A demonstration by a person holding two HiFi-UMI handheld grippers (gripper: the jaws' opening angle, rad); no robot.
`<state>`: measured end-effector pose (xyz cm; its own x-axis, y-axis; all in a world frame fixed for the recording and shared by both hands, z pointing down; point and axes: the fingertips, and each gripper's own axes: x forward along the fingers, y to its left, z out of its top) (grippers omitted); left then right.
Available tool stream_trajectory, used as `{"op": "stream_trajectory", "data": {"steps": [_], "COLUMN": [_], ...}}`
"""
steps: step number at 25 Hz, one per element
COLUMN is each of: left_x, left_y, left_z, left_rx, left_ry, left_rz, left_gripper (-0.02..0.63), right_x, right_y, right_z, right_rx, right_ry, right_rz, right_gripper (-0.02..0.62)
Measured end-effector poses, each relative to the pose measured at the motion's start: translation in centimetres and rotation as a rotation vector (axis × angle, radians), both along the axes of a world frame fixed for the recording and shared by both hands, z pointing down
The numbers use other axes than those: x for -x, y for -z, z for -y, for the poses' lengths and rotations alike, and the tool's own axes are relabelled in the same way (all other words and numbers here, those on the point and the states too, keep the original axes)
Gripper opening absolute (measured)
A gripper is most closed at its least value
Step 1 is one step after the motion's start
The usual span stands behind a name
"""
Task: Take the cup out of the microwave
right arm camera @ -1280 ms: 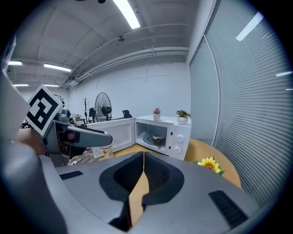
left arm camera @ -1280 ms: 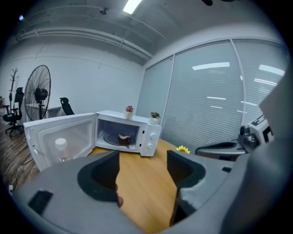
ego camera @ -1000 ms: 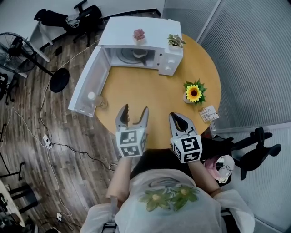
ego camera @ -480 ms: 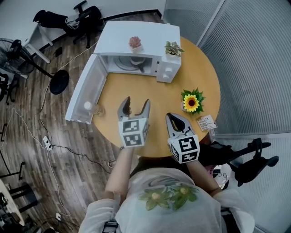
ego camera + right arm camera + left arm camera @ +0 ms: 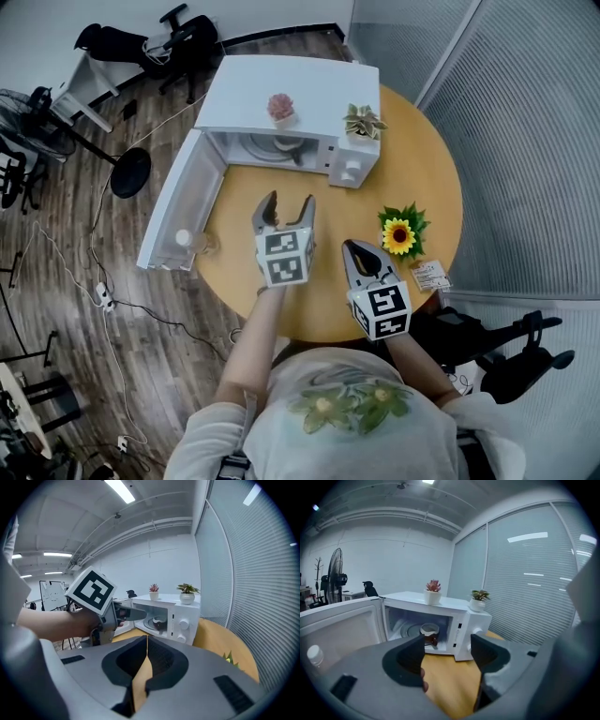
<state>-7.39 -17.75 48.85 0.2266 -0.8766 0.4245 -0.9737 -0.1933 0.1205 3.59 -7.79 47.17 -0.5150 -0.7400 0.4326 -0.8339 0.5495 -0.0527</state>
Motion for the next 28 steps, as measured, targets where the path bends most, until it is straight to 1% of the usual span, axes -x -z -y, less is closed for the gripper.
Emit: {"op": "stream_trajectory", "data": {"steps": [9, 14, 23, 28], "left_x": [0.5, 0.0, -0.4, -0.4], "left_y": [-2.2, -3.9, -7.6, -9.0], "left_z": [5.0, 7.5, 11.4, 13.4], "left_rx": [0.03, 0.066, 0.123, 0.145], "left_ry": [0.028, 0.022, 0.017, 0.043], "left_rz": [0.027, 0.043, 0.071, 0.06], "left_gripper": [0.305, 0.304, 0.302, 0.29], "right_x": [0.1, -0.3, -0.9, -0.1], "right_y": [-0.5, -1.0, -2.4, -3.1], "right_z": [2.8, 3.8, 5.8, 6.9], "right_rx": [0.016, 0.027, 0.084, 0.105], "right_ry": [0.019, 0.02, 0.002, 0.017], "right_rz": [0.012, 0.009, 0.03, 0.033], "right_gripper": [0.018, 0.018, 0.018, 0.018]}}
